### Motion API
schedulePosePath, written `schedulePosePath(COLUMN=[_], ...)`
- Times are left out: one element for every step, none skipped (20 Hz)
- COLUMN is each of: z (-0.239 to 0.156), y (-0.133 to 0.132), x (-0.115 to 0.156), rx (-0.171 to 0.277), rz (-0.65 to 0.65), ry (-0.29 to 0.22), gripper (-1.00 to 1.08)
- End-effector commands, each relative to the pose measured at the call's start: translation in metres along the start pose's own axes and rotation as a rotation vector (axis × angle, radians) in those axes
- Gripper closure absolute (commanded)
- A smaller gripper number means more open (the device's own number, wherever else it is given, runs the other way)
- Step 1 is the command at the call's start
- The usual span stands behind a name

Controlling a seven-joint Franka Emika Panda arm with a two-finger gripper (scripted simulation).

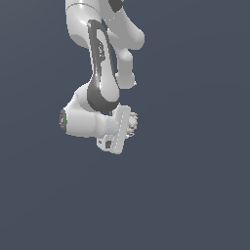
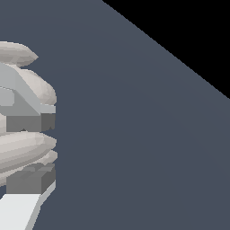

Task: Pick up the object and move it to a goal position.

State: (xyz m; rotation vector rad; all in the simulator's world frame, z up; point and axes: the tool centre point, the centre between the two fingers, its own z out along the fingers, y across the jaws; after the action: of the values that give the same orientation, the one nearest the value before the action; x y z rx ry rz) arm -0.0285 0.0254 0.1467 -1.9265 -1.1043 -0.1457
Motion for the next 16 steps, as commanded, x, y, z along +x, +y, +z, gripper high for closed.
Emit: schedulePosePath(z=[0.004,0.006,0.008,0.009,0.011,0.012,0.014,0.016,0.017,0.019,0.02,0.021,0.022,0.024,0.025,0.025], y=[-0.023,-0.032,-0.041,-0.05,-0.059,-0.069,-0.077,-0.087,-0.096,-0.105,-0.114,-0.123,-0.132,-0.14,-0.148,-0.156], x=[0.023,0.032,0.041,0.05,0.059,0.068,0.078,0.087,0.097,0.106,0.116,0.125,0.134,0.143,0.151,0.16], rx=[0.0,0.0,0.0,0.0,0.0,0.0,0.001,0.001,0.001,0.001,0.001,0.001,0.002,0.002,0.002,0.002], rz=[0.0,0.001,0.001,0.001,0.001,0.001,0.001,0.001,0.001,0.001,0.0,0.0,0.0,0.0,-0.001,-0.001], ry=[-0.002,-0.002,-0.002,-0.003,-0.003,-0.003,-0.003,-0.003,-0.003,-0.003,-0.002,-0.002,-0.002,-0.002,-0.001,0.0], gripper=[1.08,1.08,1.08,1.08,1.08,1.08,1.08,1.08,1.08,1.08,1.08,1.08,1.08,1.08,1.08,1.08])
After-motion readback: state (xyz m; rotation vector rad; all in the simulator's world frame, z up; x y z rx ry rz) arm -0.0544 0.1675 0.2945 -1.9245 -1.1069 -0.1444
